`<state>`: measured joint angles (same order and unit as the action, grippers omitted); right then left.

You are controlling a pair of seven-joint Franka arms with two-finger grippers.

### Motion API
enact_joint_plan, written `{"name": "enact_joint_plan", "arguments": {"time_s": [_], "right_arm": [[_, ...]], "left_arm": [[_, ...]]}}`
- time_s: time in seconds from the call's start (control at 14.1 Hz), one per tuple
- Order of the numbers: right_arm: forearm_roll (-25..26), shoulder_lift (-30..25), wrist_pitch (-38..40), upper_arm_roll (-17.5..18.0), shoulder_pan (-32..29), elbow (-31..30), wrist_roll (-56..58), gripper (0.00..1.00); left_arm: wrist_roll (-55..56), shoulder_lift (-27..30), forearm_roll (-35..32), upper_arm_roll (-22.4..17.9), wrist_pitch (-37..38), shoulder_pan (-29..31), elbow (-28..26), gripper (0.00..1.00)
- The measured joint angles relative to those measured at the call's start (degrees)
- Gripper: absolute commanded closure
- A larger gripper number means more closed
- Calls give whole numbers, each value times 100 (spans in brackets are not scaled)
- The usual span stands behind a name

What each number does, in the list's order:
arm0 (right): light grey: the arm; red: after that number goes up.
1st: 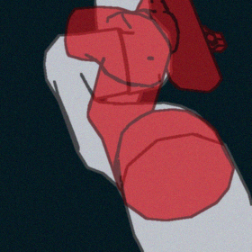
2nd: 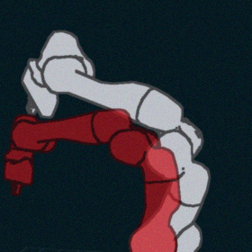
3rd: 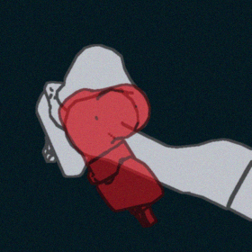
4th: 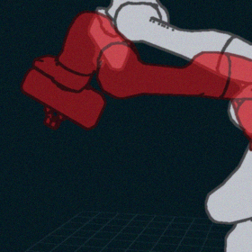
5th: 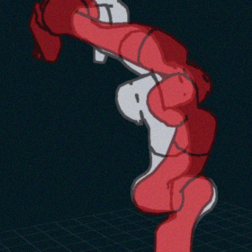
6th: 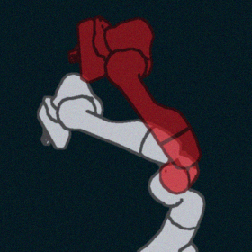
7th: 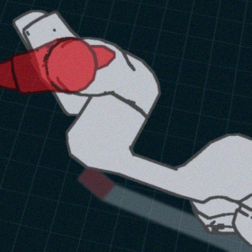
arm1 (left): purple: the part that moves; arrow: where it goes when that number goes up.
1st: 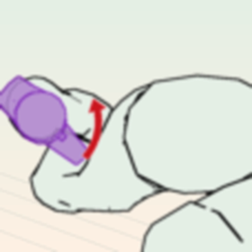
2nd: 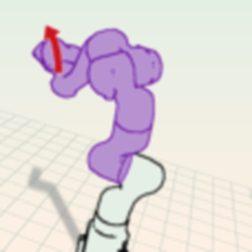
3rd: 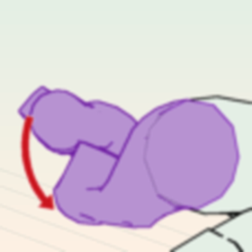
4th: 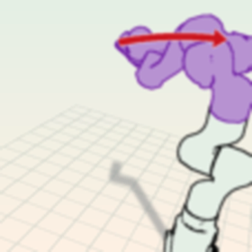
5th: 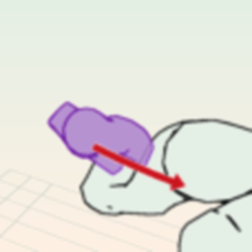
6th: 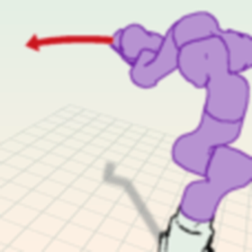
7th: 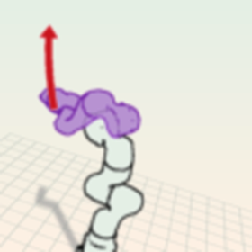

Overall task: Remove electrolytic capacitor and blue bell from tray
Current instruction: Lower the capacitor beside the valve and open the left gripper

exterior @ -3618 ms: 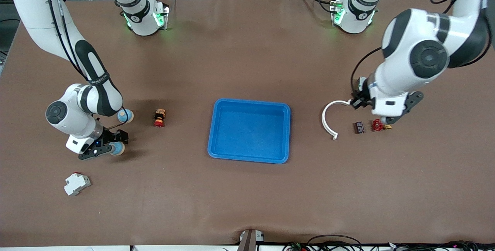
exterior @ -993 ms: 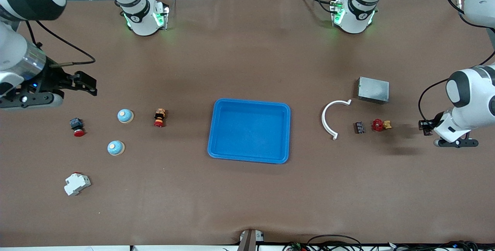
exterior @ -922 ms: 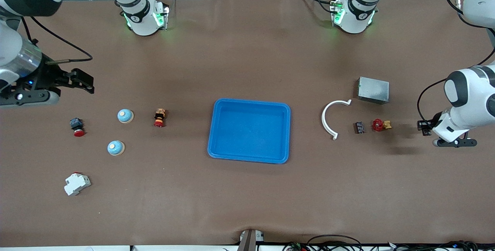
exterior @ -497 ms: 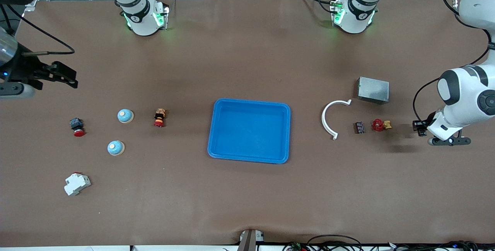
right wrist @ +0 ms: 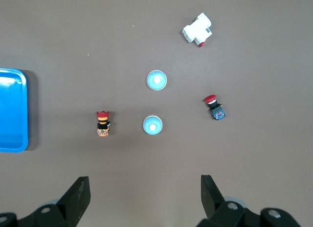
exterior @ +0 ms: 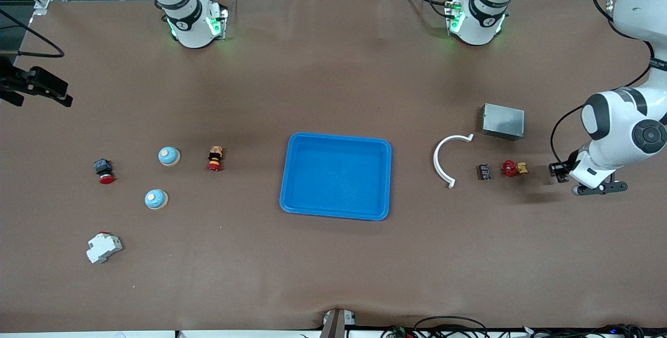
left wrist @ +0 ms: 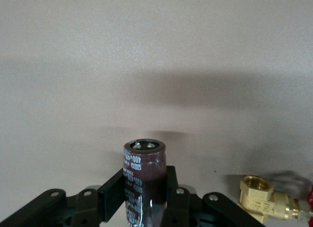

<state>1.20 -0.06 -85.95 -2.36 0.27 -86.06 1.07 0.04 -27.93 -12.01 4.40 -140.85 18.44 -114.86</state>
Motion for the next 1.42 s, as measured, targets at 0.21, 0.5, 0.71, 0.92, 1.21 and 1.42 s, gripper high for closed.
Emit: {"name": "enact_joint_plan", "arguments": {"time_s": [0.21,0.5,0.71,0.92,1.21,1.42], "right_arm": [[0,-155,137,6,-52,0,0,0],[0,-184,110,3,-120,-1,-1,0],[-3,-183,-211,-8,-120,-5,-17,0],[-4,-182,-304,-17,-125,-17,-36,0],[-4,-181,-320,-36,-136,-48,-38,0],[-31,-180,-288,-40,-143,-60,-62,0]], "left_arm": [[258,-34,0,4,-93,-56,-34,100],[502,-102,0,7,-114,-237,-42,100],[513,-126,0,0,-161,-232,-44,100],[513,-150,0,-2,-177,-229,-44,93],[522,-168,0,-3,-179,-226,-46,48],[645,-186,0,-3,-180,-225,-49,25]]}}
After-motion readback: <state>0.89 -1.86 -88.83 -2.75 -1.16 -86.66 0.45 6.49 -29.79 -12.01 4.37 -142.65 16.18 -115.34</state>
